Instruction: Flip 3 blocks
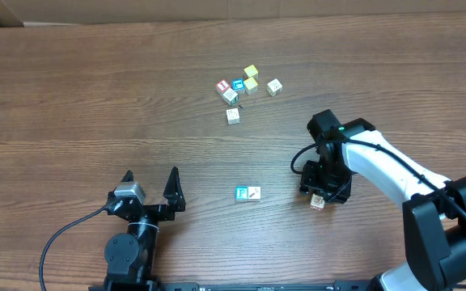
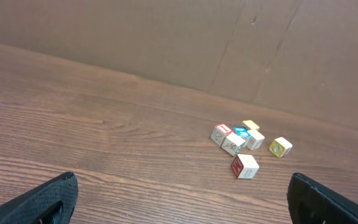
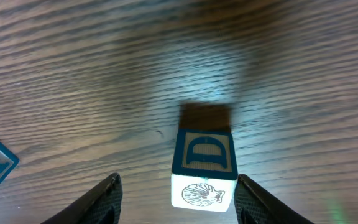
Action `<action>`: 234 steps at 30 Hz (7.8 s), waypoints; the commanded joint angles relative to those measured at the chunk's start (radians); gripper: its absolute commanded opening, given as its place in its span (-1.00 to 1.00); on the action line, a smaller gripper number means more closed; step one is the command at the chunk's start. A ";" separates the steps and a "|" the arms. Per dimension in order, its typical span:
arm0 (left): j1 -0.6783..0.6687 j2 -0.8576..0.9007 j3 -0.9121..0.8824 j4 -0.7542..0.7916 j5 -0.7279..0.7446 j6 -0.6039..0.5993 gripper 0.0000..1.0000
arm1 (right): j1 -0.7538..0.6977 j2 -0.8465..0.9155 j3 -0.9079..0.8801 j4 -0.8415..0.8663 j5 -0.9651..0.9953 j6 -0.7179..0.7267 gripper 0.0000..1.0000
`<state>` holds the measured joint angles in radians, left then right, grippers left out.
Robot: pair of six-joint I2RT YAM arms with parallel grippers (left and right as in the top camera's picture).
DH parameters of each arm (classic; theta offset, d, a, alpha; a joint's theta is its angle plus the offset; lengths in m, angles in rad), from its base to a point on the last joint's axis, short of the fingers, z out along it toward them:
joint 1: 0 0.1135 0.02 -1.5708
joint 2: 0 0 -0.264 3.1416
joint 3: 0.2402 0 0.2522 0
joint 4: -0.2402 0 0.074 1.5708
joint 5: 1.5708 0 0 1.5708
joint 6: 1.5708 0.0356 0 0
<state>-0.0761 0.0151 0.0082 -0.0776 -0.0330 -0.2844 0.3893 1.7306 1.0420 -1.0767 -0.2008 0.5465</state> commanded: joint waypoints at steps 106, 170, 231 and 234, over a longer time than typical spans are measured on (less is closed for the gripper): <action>0.005 -0.011 -0.003 0.002 0.008 0.015 1.00 | 0.144 -0.014 -0.075 0.337 -0.197 0.195 -0.49; 0.005 -0.011 -0.003 0.002 0.008 0.015 1.00 | 0.109 -0.014 0.096 -0.023 0.027 0.060 -0.92; 0.005 -0.011 -0.003 0.002 0.008 0.015 0.99 | 0.206 -0.014 -0.071 0.335 -0.097 0.390 -0.92; 0.005 -0.011 -0.003 0.002 0.008 0.016 0.99 | 0.206 -0.014 -0.071 0.351 -0.097 0.390 -0.92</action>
<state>-0.0761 0.0151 0.0082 -0.0776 -0.0330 -0.2844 0.5907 1.7306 0.9749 -0.7387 -0.2920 0.9241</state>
